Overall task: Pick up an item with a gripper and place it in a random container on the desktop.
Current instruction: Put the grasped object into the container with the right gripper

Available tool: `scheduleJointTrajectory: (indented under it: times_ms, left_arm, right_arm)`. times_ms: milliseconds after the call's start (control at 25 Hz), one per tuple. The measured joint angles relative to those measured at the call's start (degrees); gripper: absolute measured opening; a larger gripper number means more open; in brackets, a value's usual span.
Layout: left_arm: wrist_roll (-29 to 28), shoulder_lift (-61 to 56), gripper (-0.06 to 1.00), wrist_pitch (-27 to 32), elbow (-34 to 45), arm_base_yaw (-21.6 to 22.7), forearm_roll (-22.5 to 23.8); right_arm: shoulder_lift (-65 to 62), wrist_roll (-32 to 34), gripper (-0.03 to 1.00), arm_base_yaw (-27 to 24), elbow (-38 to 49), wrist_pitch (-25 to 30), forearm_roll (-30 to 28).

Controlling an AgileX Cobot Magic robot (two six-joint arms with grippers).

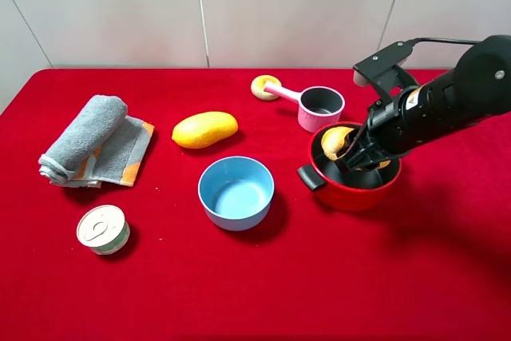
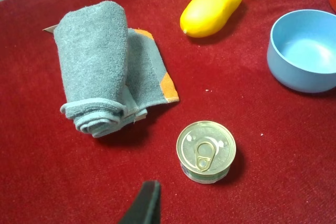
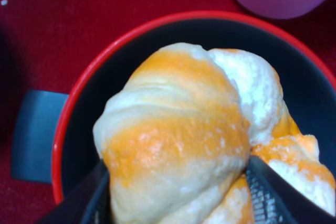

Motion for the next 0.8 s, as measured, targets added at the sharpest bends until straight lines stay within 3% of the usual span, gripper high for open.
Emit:
scheduleJointTrajectory:
  times_ms: [800]
  left_arm:
    - [0.00, 0.00, 0.95, 0.00, 0.00, 0.00, 0.00]
  right_arm:
    - [4.54, 0.00, 0.37, 0.00, 0.00, -2.65, 0.00]
